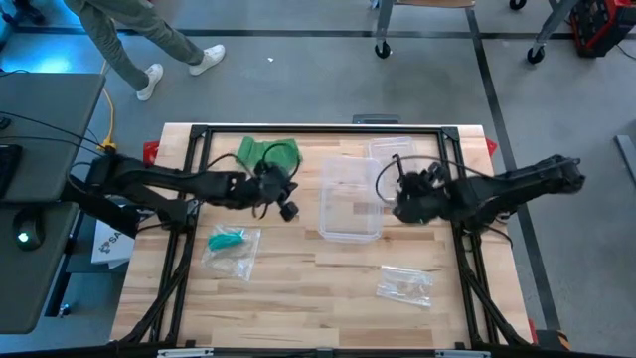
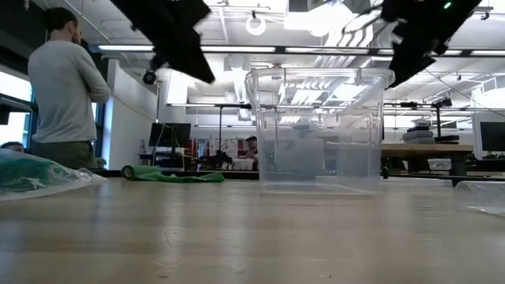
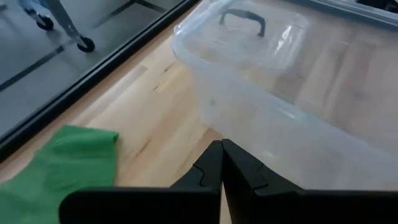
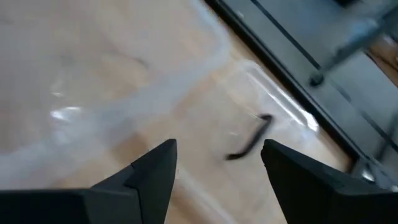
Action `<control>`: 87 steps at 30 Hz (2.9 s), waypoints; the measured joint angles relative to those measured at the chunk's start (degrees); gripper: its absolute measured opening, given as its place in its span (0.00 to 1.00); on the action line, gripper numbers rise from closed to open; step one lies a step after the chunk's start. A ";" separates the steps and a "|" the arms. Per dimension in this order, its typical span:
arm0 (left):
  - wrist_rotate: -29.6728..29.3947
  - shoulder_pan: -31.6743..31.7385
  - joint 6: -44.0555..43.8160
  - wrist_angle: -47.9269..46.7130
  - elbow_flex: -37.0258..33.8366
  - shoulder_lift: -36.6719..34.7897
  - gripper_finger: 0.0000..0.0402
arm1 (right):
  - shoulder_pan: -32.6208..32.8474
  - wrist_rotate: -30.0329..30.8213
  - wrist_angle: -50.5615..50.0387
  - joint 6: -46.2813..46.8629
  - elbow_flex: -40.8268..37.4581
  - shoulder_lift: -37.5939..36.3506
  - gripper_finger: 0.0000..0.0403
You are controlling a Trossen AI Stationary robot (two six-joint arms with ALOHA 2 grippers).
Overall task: Roll bandage
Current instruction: Roll the green bandage
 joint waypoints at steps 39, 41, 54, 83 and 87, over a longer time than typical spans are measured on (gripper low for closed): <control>15.99 51.38 -5.54 -27.29 -0.07 14.09 0.44 | 27.09 10.89 20.46 10.70 0.00 17.11 0.58; 17.50 51.34 -4.50 -25.35 -0.07 15.61 0.44 | 27.09 10.90 20.48 10.70 0.00 17.11 0.58; 16.04 49.00 0.99 -22.19 -0.08 18.04 0.39 | 27.09 10.71 21.15 10.70 0.00 17.11 0.58; 22.64 13.83 -3.00 -16.13 3.59 -24.18 0.13 | 27.89 8.27 26.39 -16.72 14.61 16.61 0.58; 23.51 3.82 -2.87 -10.64 3.67 -22.68 0.13 | 24.32 -1.38 33.68 -33.39 15.30 16.61 0.58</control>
